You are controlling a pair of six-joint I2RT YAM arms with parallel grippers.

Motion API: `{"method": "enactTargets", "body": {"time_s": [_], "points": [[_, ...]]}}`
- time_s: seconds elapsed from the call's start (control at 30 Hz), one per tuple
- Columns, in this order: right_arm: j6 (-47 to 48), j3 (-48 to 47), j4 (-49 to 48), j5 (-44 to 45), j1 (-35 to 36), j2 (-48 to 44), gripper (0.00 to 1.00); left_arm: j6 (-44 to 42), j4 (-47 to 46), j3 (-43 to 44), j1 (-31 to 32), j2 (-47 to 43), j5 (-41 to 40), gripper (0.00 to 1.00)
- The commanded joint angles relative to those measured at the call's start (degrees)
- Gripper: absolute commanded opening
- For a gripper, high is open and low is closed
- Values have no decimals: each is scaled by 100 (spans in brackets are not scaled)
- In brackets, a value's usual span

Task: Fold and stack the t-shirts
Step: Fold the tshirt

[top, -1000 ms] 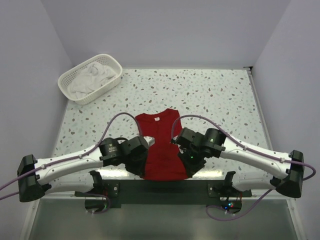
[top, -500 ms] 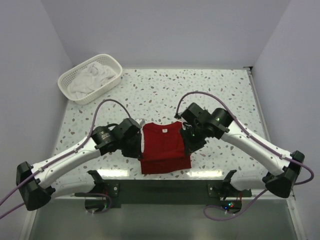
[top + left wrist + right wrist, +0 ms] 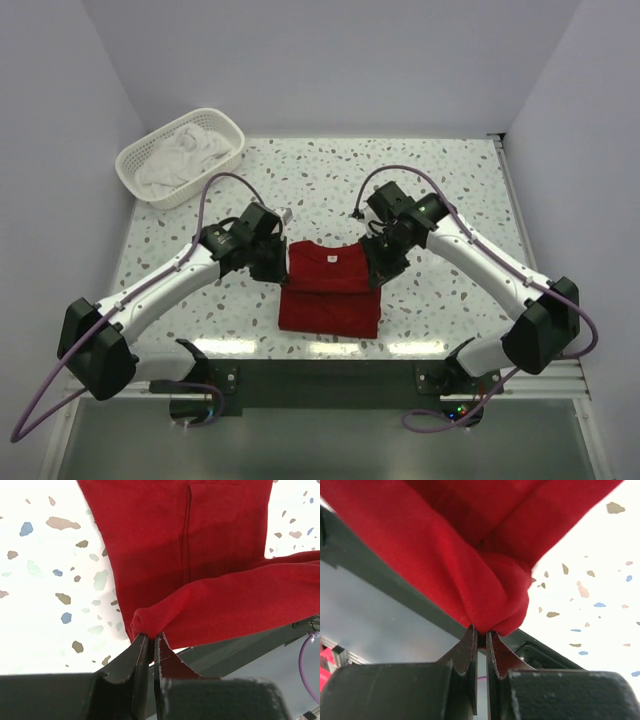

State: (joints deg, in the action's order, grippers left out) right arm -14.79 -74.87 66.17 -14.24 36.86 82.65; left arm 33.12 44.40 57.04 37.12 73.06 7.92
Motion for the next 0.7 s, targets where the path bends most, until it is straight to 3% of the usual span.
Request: {"method": "enactTargets", "body": {"time_s": [0.0,0.33,0.67], "points": [[187,112,-7,-544,14,-406,0,-324,-160,1,-39,-256,-1,0],[28,517,-701,-667,-433,-250,0,-368,-897,202,-197,164,-230,0],[116,824,-2018,-1221,-1550,795,0,-421,-1978,729,-513,1675,-150,0]]}}
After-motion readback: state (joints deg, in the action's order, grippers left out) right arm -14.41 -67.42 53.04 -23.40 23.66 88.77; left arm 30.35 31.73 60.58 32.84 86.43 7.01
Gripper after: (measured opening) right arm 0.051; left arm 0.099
